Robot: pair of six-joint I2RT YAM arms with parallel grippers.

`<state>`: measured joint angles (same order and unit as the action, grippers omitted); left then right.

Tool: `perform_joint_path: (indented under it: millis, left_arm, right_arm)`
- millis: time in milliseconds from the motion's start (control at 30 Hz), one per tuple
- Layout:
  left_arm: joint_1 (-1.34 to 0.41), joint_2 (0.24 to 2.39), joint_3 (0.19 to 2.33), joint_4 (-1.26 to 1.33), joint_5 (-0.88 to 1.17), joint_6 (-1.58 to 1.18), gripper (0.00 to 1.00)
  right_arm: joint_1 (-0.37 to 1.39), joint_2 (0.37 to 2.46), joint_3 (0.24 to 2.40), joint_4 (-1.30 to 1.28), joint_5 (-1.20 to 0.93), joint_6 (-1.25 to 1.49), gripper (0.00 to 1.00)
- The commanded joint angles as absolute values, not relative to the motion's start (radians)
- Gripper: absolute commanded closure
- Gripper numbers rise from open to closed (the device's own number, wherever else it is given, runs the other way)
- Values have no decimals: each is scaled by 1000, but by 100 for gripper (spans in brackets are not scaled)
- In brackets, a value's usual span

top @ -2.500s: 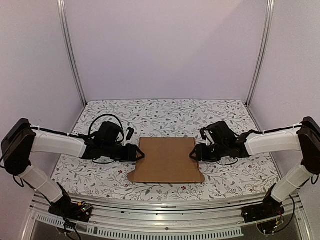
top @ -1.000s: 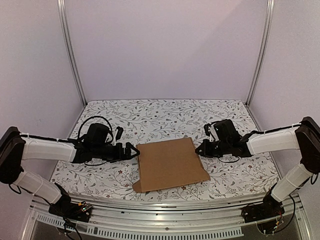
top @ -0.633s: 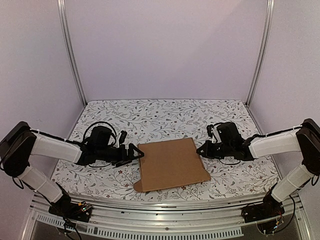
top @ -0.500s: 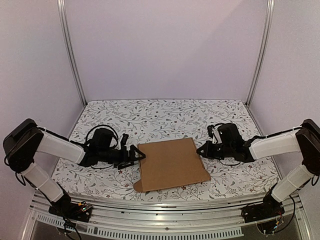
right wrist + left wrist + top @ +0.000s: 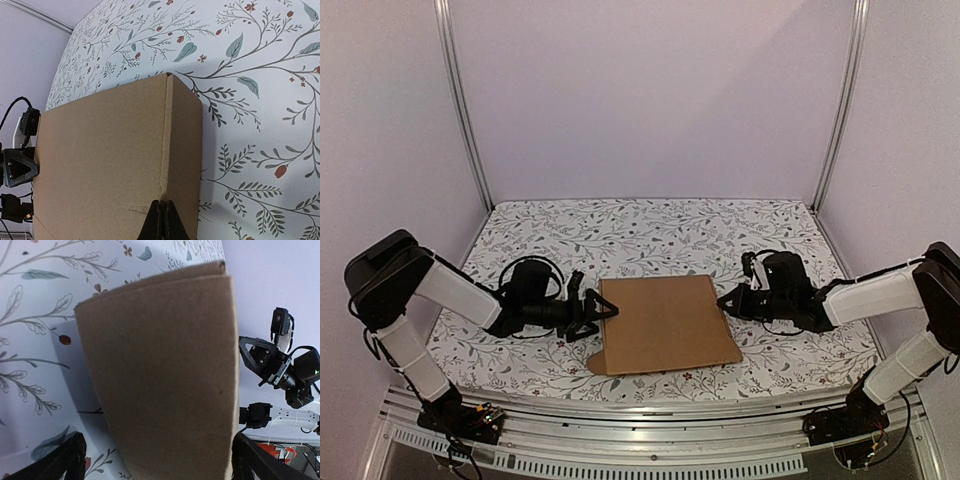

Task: Fold the paper box

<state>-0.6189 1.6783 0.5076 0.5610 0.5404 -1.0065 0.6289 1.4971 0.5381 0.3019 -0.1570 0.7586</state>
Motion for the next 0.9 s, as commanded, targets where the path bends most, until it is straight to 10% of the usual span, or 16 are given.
perform_joint_path:
  millis: [0,433,867]
  left_arm:
    - [-622,1716,517,657,580,-1055,1]
    - [-626,1802,513,921,629,-1203,12]
    - [-624,1810,526,983,675,-1264,47]
  right_arm:
    - [612,1531,465,104,-105,751,100]
    - [611,1527,451,115,-110,753,100]
    - [611,1497,448,110,-117,751,100]
